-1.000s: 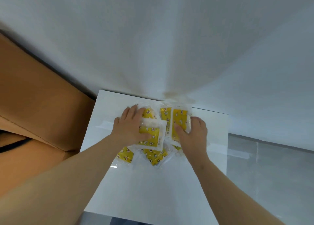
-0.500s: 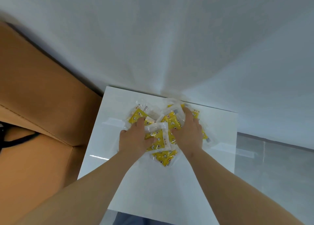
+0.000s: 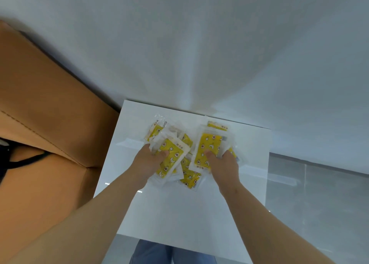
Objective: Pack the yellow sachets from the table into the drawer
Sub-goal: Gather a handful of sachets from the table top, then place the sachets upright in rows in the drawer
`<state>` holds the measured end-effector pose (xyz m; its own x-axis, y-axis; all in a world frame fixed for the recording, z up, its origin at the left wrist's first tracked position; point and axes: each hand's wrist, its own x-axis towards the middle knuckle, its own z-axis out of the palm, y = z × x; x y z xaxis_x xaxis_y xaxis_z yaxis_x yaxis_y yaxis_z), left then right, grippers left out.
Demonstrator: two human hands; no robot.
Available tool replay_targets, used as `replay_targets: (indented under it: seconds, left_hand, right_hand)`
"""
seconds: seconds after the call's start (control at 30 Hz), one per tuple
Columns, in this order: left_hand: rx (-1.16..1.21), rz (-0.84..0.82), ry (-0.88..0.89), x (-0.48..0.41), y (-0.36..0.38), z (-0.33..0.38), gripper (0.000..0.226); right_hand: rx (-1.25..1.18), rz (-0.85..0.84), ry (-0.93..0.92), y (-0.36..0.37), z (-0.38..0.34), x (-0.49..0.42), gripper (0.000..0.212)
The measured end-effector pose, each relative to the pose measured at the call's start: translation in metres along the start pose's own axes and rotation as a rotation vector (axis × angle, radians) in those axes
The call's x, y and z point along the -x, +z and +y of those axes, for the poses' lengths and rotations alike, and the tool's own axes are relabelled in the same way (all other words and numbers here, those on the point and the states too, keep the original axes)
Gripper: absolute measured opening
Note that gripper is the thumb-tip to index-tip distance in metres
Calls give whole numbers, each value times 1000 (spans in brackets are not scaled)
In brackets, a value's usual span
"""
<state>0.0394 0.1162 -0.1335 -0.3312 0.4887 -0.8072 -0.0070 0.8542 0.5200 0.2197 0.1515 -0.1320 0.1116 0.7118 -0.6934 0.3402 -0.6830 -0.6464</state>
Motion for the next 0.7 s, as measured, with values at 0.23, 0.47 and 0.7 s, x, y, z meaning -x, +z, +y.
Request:
replay_targets:
  seconds: [0.23, 0.47, 0.7]
  left_hand:
    - [319, -34, -30, 54, -7, 31, 11]
    - [376, -78, 94, 124, -11, 79, 10]
    - [368, -194, 212, 174, -26, 103, 27]
  right_hand:
    - [-323, 0, 36, -37, -25, 48, 12]
    - [-537, 58, -30, -82, -65, 114, 16]
    - [-686, 157, -87, -88, -77, 178, 15]
